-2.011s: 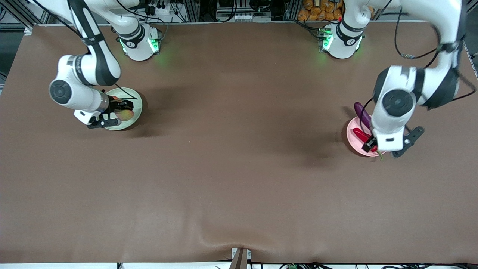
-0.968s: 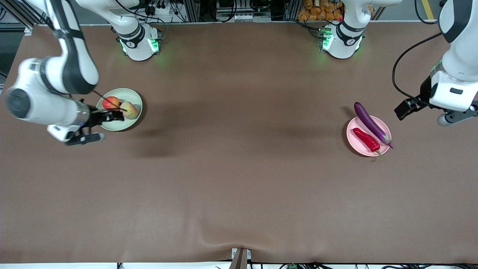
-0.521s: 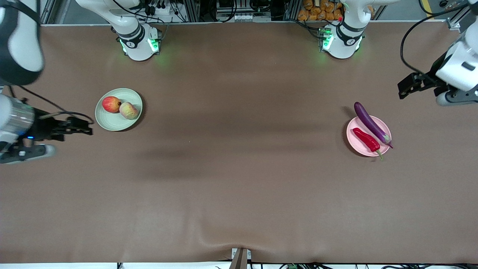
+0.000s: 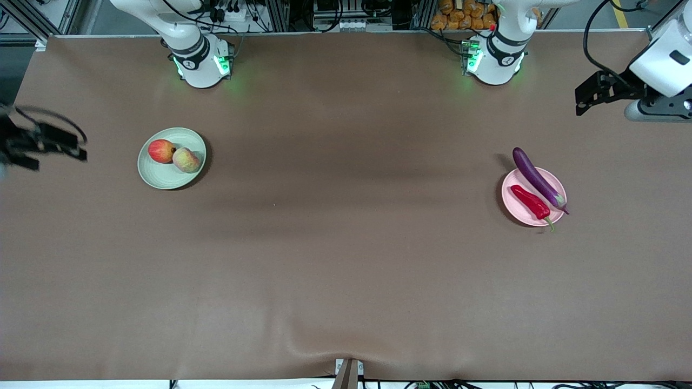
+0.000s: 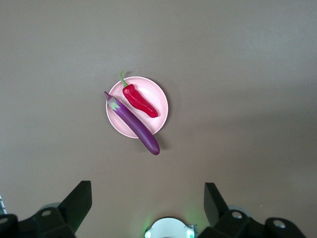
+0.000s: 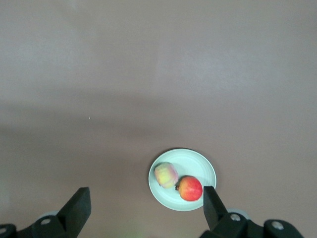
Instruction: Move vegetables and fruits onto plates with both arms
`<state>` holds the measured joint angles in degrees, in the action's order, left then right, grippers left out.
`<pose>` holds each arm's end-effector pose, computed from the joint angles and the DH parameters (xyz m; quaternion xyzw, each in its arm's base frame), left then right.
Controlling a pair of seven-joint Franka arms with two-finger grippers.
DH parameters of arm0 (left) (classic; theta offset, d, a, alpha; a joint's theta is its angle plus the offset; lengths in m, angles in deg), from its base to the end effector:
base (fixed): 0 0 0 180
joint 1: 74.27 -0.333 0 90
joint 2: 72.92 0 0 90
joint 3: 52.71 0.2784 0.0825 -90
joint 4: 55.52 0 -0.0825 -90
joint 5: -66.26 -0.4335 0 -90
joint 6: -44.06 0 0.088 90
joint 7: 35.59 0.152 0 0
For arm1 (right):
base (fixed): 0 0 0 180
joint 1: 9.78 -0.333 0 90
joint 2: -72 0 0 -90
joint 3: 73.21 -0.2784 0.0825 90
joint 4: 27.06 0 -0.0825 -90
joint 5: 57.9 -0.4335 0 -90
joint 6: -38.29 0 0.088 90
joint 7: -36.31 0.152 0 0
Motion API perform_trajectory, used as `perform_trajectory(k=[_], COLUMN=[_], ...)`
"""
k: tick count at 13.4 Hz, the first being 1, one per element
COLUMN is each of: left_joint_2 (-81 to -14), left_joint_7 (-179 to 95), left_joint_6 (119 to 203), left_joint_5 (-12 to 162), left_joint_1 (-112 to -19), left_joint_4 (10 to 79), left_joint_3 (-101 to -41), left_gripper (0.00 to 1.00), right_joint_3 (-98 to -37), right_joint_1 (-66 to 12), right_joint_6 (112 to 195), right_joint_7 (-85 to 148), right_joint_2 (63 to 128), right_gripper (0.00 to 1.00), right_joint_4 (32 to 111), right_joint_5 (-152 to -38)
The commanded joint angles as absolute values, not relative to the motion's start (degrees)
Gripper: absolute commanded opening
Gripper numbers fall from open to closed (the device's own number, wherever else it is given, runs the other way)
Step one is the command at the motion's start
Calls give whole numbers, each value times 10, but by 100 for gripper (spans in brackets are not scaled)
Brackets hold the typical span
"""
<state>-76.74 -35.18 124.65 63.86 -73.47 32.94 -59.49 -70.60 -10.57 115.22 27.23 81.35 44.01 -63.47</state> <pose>0.5605 -0.0695 0.5810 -0.9968 0.0667 0.0339 0.0269 0.6190 -0.0011 0.5915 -0.9959 -0.0729 0.0261 0.0466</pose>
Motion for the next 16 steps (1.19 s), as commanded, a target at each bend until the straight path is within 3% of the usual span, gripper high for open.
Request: perform_trajectory(k=[1,3,5,9,16], left_joint_2=[-772,-773,-770,-757,-749], left_joint_7=[-334,-351,-358,-369,-358], left_joint_6=[1234,1234,1234,1234,1242], left_joint_5=[663,663,663,656,654], left_joint_1=[-724,-734,-741,-746,-754], left_joint_4=[323,321,305,308,313], left_joint_3=[-576,-570,-563,-562,-564], left_gripper=[100,100,100,100,100], right_joint_3=[-715,-715,-717,-715,-713], right_joint_1=[-102,-103,-103,-93,-92], right_joint_6=[1268,1313,1310,1288,1238], right_joint_7=[274,273,274,272,269], right_joint_2=[662,626,627,708,709], right_gripper=[100,100,100,100,100], right_joint_4=[681,752,745,609,597], right_joint_5=[-616,-616,-616,-612,-612])
